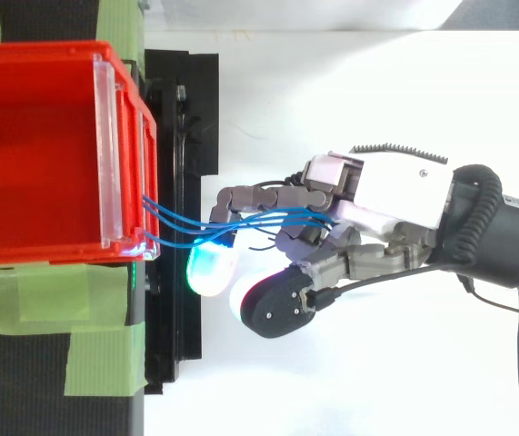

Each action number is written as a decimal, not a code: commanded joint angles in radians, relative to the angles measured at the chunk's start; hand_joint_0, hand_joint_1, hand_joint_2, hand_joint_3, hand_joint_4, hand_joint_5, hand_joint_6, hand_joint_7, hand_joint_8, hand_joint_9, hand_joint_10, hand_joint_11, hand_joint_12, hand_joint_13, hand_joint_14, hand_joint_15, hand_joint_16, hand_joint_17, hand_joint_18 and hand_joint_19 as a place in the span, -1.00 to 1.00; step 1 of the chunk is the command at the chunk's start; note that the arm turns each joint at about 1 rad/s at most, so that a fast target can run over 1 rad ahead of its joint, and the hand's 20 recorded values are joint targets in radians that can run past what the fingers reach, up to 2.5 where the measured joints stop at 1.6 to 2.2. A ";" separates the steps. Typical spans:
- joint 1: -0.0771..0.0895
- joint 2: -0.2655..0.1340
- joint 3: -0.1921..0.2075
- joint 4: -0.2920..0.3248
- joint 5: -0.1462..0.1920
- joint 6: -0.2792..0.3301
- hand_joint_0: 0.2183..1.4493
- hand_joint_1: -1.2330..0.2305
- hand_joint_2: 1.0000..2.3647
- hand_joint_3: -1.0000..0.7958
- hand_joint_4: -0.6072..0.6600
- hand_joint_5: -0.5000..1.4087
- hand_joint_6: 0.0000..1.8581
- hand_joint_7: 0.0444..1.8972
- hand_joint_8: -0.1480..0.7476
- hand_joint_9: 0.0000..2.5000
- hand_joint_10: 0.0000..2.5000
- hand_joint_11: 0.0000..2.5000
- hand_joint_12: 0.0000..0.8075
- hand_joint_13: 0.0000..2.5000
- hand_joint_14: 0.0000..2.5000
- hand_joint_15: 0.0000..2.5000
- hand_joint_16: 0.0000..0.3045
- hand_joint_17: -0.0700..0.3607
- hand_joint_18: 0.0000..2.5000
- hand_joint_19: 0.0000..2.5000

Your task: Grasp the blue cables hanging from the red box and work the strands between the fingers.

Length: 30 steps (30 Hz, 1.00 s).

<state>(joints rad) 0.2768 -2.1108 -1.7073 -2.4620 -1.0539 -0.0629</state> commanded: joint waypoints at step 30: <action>0.002 0.015 0.026 -0.206 -0.006 0.175 -0.11 -0.07 -1.00 -1.00 0.44 -0.31 -0.93 0.42 0.56 0.10 1.00 1.00 0.54 0.44 1.00 0.28 0.46 0.10 0.94 -0.47</action>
<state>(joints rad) 0.2774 -2.1056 -1.6863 -2.6086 -1.0592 0.0296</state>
